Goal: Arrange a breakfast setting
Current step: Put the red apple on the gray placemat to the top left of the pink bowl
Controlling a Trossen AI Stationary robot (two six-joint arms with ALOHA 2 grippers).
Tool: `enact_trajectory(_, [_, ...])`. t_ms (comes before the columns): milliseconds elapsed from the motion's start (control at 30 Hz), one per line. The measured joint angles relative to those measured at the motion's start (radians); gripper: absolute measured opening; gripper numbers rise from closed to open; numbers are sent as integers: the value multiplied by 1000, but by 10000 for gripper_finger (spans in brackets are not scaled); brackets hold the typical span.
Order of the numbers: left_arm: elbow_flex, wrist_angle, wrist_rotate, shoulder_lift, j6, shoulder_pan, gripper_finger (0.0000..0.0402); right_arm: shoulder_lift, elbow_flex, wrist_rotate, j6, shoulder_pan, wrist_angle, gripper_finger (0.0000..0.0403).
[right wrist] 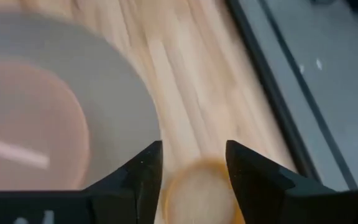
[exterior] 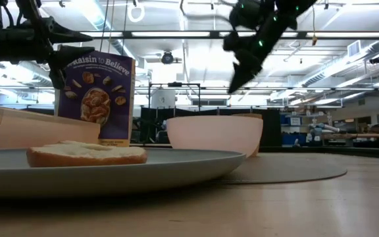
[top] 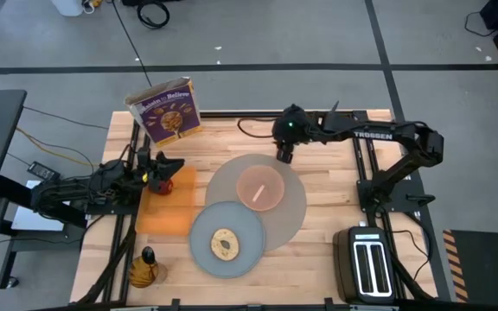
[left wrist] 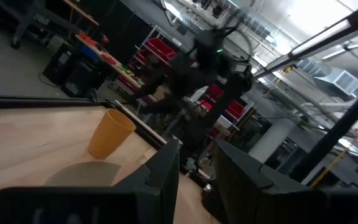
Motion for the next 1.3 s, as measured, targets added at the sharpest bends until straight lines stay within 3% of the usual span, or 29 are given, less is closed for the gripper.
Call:
enact_trajectory(200, [0,4,-14,0,-64,-1,107,0,52,-145,2,93,48,194])
enact_trajectory(333, [3,16,-13,0,-109,-1,107,0,53,-164,25,203,11,194])
enact_trajectory(533, [89,20,19,79,-45,-36,96,0,53,-63,134,358,-94,193])
enact_trajectory(767, [272,-54,81,325,48,-148,62,0,53,141,313,458,-74,193])
enact_trajectory(933, [554,-323,131,501,193,-271,37,2,115,165,433,524,-72,193])
enact_trajectory(1167, [959,-980,128,725,252,-416,16,1,266,270,626,654,-193,192])
enact_trajectory(1300, [1045,-1283,119,816,214,-439,19,0,313,330,795,756,-192,192])
